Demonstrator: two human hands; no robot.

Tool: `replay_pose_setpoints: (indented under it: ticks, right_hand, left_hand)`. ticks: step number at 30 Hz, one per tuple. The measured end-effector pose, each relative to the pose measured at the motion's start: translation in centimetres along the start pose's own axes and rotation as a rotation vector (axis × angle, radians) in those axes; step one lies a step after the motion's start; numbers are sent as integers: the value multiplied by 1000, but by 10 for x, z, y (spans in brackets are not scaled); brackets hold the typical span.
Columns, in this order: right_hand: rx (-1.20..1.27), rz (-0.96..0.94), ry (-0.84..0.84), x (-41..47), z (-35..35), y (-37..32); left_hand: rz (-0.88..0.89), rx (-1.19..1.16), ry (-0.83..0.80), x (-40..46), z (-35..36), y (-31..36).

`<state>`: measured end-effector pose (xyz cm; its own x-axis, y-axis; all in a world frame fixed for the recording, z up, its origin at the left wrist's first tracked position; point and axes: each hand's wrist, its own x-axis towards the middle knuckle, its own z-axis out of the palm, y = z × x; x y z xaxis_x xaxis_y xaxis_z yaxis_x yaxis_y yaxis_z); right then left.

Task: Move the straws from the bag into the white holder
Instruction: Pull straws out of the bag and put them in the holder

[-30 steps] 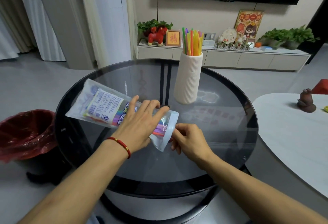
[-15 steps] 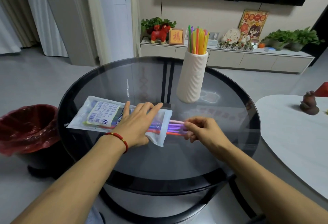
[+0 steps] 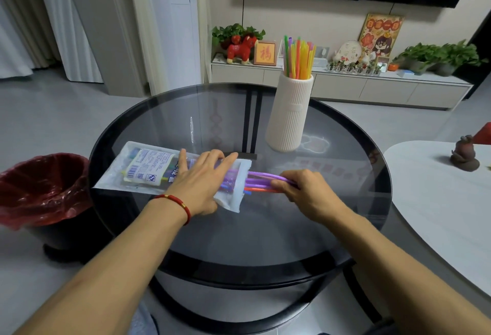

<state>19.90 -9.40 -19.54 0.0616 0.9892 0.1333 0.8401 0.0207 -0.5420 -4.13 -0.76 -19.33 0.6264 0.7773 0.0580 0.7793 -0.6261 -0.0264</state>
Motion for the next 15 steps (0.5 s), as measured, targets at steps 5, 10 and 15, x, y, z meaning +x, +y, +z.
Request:
replay_pose_setpoints:
  ticks: [5,10,15]
  right_hand:
    - [-58,-13,-34,-10,-28,11]
    - [28,-47,-111,-18,-41,7]
    - [660,36,-204,-33,-68,27]
  left_hand:
    - [-23,-20,-153,-1,0,-5]
    - [153,-173,73,4,5,34]
    - [52,-30,88,13,15,45]
